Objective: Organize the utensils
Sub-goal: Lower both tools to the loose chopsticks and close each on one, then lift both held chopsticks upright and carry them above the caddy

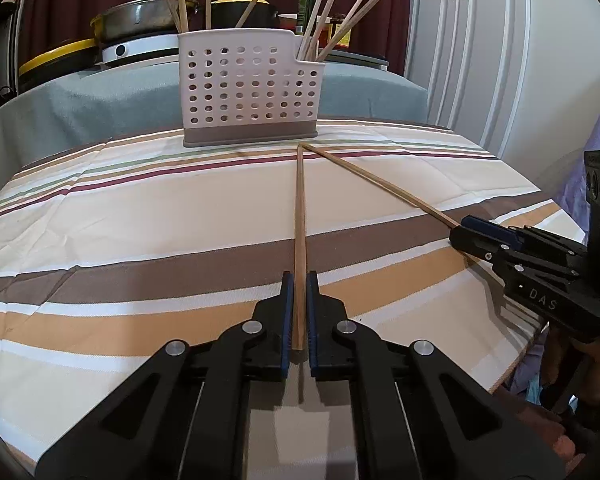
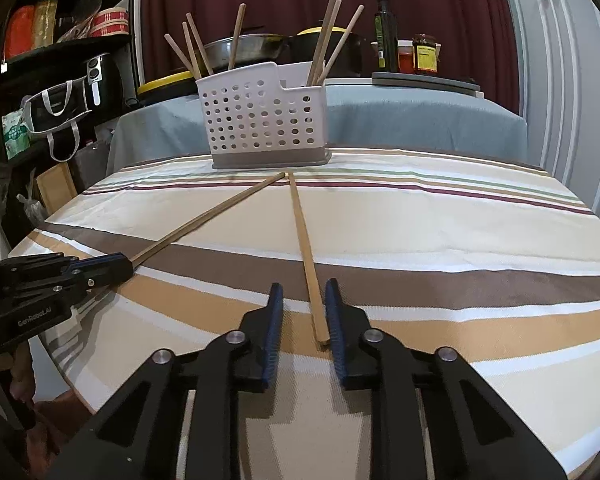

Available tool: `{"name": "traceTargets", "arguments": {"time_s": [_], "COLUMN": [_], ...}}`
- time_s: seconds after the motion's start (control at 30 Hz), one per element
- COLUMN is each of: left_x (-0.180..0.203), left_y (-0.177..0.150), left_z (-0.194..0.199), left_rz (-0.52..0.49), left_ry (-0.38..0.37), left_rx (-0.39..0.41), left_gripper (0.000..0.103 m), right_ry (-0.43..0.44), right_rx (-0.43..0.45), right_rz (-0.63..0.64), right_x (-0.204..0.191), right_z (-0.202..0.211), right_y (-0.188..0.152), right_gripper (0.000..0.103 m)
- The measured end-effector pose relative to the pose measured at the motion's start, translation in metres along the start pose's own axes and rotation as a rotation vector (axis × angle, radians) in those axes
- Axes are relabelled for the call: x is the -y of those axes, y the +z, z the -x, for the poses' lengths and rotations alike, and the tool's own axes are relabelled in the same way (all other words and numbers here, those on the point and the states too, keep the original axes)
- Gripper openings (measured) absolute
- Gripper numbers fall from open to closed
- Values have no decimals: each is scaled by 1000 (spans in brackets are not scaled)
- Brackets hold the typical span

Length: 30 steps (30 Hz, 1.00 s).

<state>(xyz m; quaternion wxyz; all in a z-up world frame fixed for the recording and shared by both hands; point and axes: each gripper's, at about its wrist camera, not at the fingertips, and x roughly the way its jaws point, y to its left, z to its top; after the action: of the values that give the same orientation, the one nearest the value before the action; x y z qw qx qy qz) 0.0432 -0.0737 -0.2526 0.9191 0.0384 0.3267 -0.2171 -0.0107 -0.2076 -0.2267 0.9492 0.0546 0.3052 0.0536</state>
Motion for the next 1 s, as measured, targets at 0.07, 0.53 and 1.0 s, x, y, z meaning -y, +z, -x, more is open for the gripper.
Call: {"name": "traceTargets", "arguments": {"time_s": [0.07,0.53,1.0], "left_x": [-1,-5,-6], "left_y": [0,12,45], "left_z": [1,33,101], "left_rz": [2,13,10], "left_ry": [0,10,46], "left_rx": [2,73,248], "left_gripper": [7,6,7], "right_ry": [0,-23,-34], "right_rx": [-1,60,216], "right_rz": [-2,35,45], "right_x": [0,-10,-15], "right_z": [0,24,77], "right_y": [0,15,59], "right_gripper": [12,6,6]}}
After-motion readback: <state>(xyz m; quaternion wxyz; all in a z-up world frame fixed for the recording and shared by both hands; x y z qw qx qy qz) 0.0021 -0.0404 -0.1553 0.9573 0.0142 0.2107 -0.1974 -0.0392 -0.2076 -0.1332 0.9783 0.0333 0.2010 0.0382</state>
